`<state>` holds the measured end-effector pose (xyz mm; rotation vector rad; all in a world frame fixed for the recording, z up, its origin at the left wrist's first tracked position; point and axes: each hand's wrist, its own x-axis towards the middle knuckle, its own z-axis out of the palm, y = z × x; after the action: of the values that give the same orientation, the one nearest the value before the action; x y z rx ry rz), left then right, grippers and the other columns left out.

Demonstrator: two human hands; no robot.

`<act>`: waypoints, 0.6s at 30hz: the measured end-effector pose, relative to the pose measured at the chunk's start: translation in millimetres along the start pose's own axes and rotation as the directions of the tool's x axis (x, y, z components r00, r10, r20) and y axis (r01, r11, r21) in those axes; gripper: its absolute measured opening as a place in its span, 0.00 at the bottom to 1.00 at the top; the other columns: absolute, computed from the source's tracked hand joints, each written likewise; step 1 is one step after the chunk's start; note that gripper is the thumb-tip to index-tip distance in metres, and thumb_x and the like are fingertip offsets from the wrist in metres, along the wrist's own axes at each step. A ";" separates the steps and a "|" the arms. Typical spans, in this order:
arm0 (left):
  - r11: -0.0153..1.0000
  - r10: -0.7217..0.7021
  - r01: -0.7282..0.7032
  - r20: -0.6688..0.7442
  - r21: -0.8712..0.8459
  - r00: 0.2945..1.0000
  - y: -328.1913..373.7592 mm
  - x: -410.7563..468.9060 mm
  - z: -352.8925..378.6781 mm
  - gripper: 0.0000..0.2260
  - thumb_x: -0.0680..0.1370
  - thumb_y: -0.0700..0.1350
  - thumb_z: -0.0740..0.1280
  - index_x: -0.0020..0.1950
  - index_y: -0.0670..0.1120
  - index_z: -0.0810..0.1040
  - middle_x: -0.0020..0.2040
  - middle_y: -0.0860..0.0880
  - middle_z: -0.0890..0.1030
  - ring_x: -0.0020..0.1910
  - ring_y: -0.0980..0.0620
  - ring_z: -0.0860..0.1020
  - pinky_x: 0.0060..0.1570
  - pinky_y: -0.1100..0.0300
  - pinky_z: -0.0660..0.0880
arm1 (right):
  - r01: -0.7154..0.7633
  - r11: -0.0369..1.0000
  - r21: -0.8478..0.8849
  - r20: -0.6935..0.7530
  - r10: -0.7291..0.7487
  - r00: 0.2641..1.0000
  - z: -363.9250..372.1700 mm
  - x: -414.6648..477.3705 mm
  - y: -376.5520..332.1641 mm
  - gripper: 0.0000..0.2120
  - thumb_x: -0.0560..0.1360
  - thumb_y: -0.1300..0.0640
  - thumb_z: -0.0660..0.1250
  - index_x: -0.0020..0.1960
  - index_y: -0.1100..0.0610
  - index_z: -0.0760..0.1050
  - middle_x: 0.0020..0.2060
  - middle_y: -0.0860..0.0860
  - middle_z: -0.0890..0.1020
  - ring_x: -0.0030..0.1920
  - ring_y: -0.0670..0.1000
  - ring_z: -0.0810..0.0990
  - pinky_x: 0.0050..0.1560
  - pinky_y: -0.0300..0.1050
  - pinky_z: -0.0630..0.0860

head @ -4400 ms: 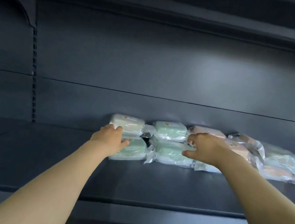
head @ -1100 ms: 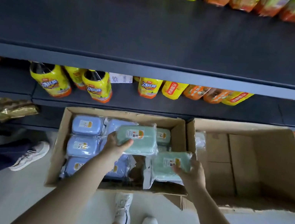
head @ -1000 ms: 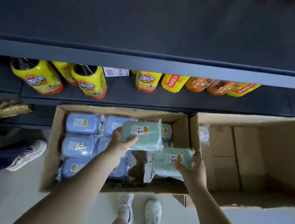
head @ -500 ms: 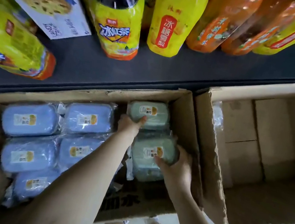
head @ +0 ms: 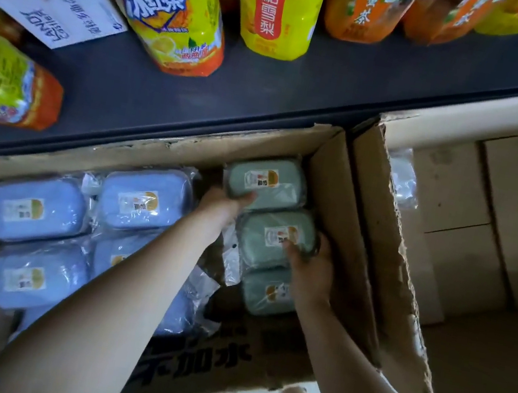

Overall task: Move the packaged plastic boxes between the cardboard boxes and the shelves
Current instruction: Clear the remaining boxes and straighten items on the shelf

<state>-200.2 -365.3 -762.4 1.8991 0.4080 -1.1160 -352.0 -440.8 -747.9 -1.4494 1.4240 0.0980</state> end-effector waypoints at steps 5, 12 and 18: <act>0.998 0.053 -0.053 0.011 0.018 0.999 -5.0 0.7 -0.9 0.19 0.73 0.44 0.73 0.62 0.41 0.76 0.58 0.44 0.80 0.55 0.48 0.79 0.53 0.59 0.73 | 0.059 0.982 -0.180 -0.027 -0.065 0.998 7.0 2.6 3.6 0.32 0.73 0.47 0.69 0.73 0.55 0.63 0.67 0.56 0.73 0.66 0.56 0.73 0.65 0.51 0.70; 0.982 0.076 -0.073 -0.013 0.175 0.997 -9.6 4.9 -1.9 0.22 0.72 0.52 0.72 0.61 0.42 0.77 0.56 0.47 0.80 0.55 0.46 0.78 0.55 0.56 0.73 | 0.112 0.971 -0.210 -0.012 -0.117 0.993 2.7 7.8 -4.6 0.26 0.73 0.54 0.71 0.68 0.58 0.70 0.62 0.55 0.75 0.62 0.55 0.75 0.62 0.47 0.72; 0.951 0.063 -0.034 -0.085 0.309 0.994 3.2 -5.6 0.2 0.24 0.73 0.53 0.72 0.62 0.39 0.74 0.59 0.43 0.79 0.54 0.44 0.78 0.47 0.59 0.71 | 0.180 0.878 -0.443 -0.018 -0.209 0.978 2.3 6.0 -8.8 0.30 0.74 0.51 0.70 0.71 0.59 0.65 0.65 0.56 0.71 0.65 0.56 0.72 0.65 0.51 0.70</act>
<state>-201.3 -366.5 -756.2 2.2285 0.2478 -1.1101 -342.2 -445.6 -747.8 -1.9786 1.3519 0.2617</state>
